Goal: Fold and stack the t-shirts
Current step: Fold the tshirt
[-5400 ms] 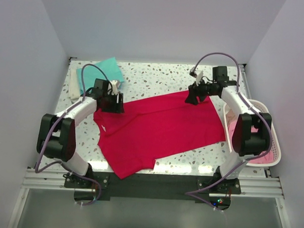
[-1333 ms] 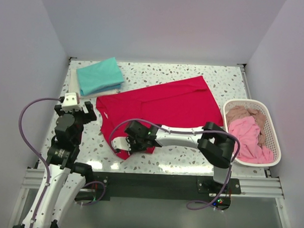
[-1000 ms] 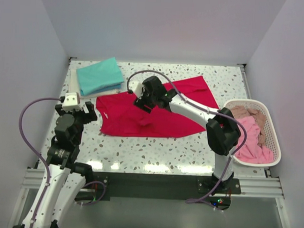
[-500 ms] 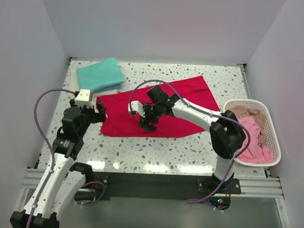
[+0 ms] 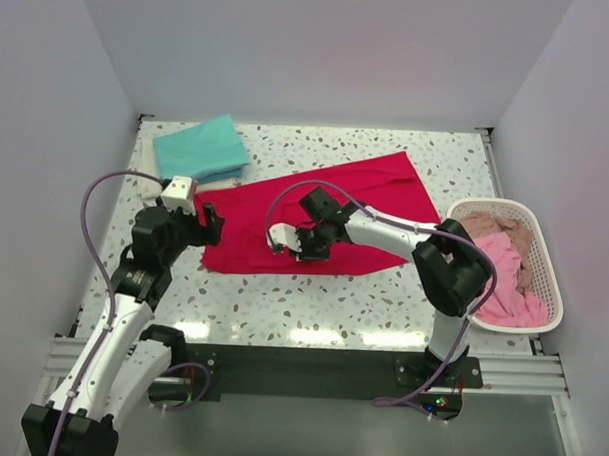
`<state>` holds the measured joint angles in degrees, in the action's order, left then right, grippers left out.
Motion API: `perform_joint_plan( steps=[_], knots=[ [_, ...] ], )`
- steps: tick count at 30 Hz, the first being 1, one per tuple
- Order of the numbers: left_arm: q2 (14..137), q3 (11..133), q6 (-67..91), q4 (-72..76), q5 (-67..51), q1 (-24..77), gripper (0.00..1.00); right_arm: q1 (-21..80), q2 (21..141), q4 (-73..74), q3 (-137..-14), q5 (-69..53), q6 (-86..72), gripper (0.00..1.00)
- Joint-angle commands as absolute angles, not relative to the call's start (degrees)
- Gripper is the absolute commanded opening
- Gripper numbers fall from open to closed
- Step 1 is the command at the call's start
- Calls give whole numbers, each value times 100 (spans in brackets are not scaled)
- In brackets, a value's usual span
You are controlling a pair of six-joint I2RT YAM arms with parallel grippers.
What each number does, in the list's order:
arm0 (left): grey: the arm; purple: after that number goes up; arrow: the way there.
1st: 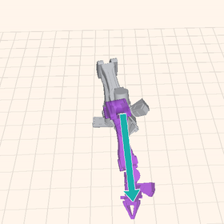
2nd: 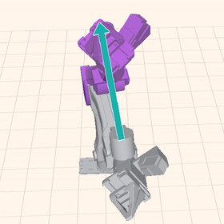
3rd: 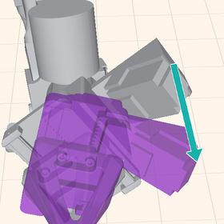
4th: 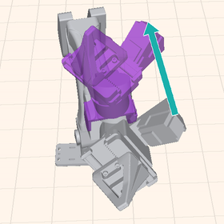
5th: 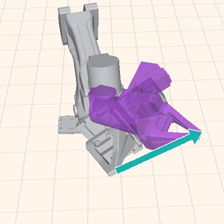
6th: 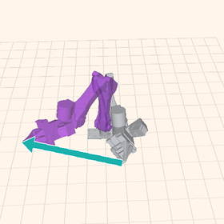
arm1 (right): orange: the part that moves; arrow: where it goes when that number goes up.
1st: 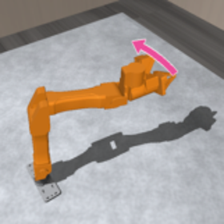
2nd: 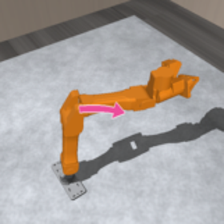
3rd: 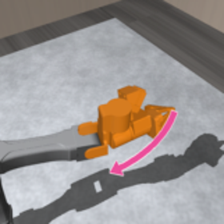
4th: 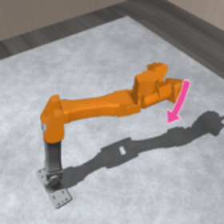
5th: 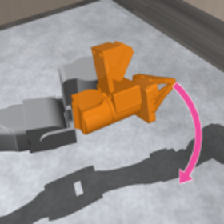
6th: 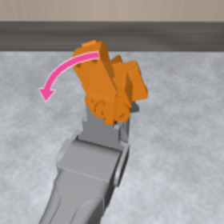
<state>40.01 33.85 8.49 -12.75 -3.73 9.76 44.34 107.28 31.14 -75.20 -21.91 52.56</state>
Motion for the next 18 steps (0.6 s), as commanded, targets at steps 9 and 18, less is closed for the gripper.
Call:
perform_joint_plan(
  steps=[9,18],
  knots=[
    [5378,3042,3707,-792,-2293,949,56,4395,9782,2198,-6354,-2153,4773,2],
    [5687,2848,3586,-809,-2680,1037,56,4280,10134,1934,-6766,-2039,3878,6]
  ],
)
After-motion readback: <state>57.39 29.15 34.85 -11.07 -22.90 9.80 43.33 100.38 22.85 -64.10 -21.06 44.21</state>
